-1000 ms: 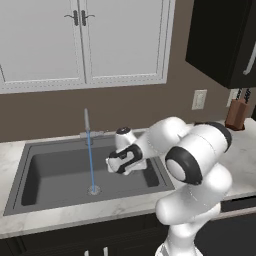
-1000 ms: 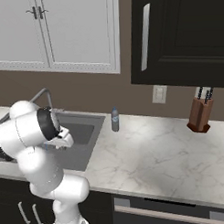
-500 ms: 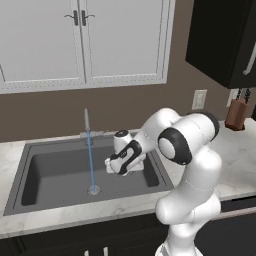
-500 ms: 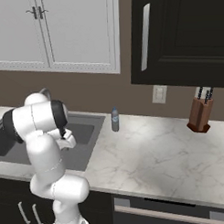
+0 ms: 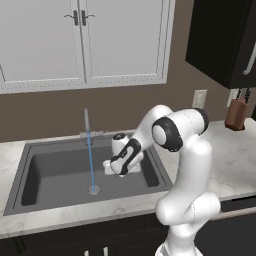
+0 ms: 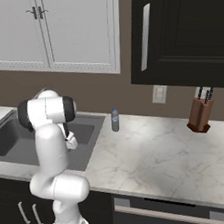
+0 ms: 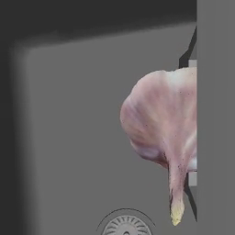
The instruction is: Turn on the sink faucet. Then move the garlic from the counter to the sink. Turn off the sink. Move the vegetable from the sink to the pot next to the stove. Finally move the pot to the rear right burner.
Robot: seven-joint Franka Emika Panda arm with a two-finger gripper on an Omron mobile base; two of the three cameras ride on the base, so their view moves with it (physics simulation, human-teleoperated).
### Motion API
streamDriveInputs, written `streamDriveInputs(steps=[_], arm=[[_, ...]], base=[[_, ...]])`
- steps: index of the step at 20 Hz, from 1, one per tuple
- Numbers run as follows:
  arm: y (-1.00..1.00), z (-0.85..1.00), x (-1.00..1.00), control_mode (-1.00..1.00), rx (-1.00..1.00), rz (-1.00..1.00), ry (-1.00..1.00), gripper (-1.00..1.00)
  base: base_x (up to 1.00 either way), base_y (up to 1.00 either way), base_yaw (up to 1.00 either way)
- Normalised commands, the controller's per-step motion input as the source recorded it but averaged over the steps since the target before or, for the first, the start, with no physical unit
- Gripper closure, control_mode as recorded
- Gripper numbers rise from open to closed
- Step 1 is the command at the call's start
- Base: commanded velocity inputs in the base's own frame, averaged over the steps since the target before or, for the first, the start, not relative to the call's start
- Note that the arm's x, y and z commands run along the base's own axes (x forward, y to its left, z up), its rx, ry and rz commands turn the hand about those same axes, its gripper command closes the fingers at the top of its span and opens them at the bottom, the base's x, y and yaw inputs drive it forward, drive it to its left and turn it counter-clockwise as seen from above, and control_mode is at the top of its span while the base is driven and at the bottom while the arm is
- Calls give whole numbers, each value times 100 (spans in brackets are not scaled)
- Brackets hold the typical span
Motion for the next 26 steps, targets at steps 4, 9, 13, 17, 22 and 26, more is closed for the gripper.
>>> streamDriveInputs(steps=[4,9,13,17,22,26], arm=[[7,-25,15,-100,0,0,8,100],[0,-23,6,-100,-1,0,10,100],[0,-25,22,-100,0,0,6,100],[0,-24,27,-100,0,0,2,100],[2,-32,25,-100,0,0,0,100],[3,-34,20,-100,0,0,0,100]], base=[[0,0,0],[0,0,0],[0,0,0],[0,0,0],[0,0,0],[0,0,0]])
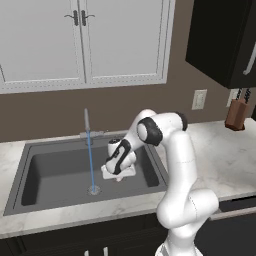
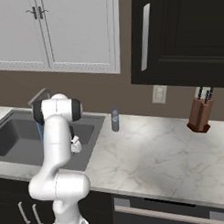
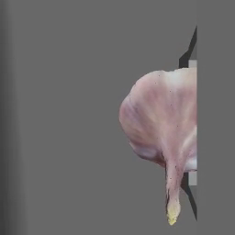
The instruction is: Turn on the sink faucet. Then move the garlic from the counter to the sink. Turn off the sink. Move the vegetable from the sink to the pot next to the stove. Finally move the pot to the rear right burner.
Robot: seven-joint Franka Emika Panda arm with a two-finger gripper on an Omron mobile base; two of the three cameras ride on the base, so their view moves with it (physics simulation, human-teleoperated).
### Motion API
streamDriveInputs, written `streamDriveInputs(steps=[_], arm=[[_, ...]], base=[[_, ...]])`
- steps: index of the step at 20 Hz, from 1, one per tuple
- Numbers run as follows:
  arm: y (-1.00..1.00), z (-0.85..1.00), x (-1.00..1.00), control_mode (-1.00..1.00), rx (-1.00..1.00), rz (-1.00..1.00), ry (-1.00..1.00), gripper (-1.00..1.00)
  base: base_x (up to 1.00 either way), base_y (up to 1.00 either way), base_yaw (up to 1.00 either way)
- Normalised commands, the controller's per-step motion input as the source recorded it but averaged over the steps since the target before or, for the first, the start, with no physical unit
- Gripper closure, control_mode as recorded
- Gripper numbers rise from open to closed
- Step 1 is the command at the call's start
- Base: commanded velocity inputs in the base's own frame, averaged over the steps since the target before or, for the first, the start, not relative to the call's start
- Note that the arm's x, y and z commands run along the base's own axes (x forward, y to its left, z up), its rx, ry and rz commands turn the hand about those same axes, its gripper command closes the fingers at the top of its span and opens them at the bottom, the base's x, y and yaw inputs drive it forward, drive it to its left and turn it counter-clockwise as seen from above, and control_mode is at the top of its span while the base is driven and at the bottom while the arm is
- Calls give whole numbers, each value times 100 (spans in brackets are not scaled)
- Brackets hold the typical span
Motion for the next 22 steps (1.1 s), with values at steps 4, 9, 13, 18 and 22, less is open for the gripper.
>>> streamDriveInputs(steps=[4,9,13,18,22], arm=[[1,-26,14,-100,0,0,-1,100],[0,-24,11,-100,0,0,-3,100],[0,-23,0,-100,0,0,-1,100],[0,-20,1,-100,1,0,-3,-100],[0,-5,0,-100,5,0,-6,-100]], base=[[0,0,0],[0,0,0],[0,0,0],[0,0,0],[0,0,0]])
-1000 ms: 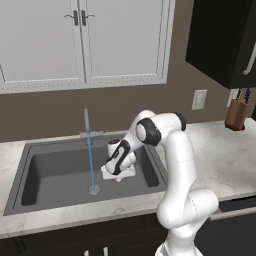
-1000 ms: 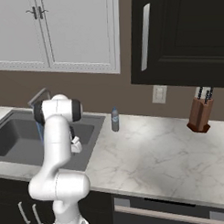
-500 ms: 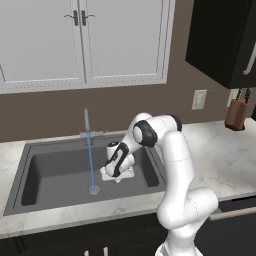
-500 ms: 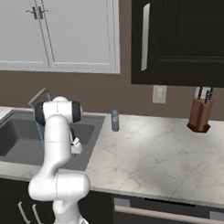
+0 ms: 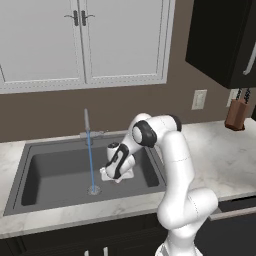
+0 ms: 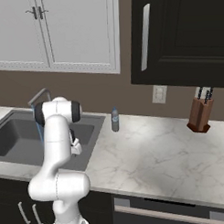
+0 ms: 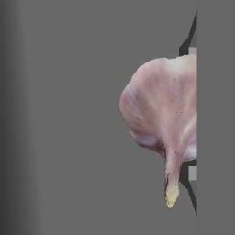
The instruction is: Turn on the sink faucet. Then move the garlic from the counter to the sink. Turn off the sink. Move the vegetable from the sink to the pot next to the stove. Finally move the pot to the rear right burner.
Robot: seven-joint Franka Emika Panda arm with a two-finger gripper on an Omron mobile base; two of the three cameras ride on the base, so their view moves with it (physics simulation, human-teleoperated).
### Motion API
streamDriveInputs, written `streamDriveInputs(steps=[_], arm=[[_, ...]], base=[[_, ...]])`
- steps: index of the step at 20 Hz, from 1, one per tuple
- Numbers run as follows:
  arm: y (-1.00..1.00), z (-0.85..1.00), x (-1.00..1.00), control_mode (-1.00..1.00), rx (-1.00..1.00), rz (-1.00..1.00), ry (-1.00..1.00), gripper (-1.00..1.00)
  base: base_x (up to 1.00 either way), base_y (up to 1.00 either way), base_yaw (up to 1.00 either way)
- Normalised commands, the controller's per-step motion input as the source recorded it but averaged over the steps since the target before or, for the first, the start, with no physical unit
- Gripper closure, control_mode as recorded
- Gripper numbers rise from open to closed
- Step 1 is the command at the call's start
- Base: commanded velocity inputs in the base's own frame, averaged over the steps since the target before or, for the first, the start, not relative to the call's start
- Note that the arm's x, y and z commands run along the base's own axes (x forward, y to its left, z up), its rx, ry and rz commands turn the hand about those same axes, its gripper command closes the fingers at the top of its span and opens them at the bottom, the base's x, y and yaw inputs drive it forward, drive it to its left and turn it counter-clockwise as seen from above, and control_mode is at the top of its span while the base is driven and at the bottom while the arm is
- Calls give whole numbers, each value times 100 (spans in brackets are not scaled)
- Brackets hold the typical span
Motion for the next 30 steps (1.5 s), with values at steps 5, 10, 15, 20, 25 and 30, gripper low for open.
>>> streamDriveInputs(steps=[5,10,15,20,25,30], arm=[[0,0,-1,-100,5,0,-4,-100],[0,10,-7,-100,2,0,-3,-100],[0,36,-8,-100,0,0,-3,-100],[0,50,-15,-100,0,0,-4,-100],[0,50,-20,-100,0,0,-4,-100],[0,57,-20,-100,0,0,-3,-100]], base=[[0,0,0],[0,0,0],[0,0,0],[0,0,0],[0,0,0],[0,0,0]])
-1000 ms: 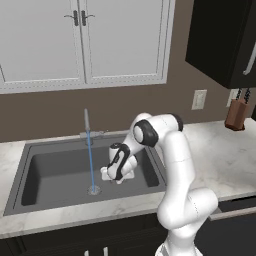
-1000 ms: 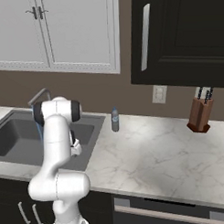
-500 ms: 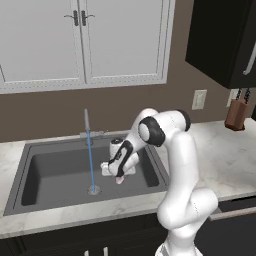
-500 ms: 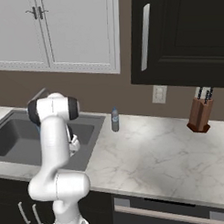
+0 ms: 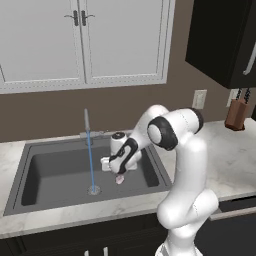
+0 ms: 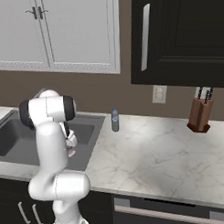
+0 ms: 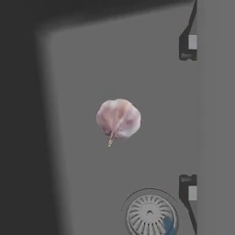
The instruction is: Turn on the sink faucet. Then move the garlic from the counter to the sink. Turn off the sink. Move the vegetable from the sink to the pot next to the stove. Finally move the pot to the rear right burner.
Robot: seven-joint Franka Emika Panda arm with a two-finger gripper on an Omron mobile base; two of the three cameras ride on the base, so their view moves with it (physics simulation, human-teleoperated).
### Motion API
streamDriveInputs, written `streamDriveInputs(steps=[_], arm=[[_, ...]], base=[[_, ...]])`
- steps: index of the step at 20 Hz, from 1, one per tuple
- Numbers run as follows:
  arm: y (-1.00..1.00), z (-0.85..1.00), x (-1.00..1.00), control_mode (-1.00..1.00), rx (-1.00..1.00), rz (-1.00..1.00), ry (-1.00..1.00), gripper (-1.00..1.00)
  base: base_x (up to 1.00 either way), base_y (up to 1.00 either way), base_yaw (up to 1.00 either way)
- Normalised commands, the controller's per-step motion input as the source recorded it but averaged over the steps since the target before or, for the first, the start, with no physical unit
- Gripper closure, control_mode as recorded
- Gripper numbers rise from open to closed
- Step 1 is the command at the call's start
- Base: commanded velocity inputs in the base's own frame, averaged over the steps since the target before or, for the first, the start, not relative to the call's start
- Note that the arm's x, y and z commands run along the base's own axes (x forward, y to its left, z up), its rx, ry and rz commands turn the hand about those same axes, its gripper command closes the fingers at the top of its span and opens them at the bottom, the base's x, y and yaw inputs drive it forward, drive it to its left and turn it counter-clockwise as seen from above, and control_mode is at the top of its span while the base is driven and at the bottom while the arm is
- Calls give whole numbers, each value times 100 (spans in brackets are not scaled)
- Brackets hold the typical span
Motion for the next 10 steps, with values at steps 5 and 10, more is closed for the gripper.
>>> streamDriveInputs(steps=[5,10], arm=[[0,55,-27,-100,0,0,-7,-100],[-2,54,-27,-100,0,2,-13,-100]], base=[[0,0,0],[0,0,0]])
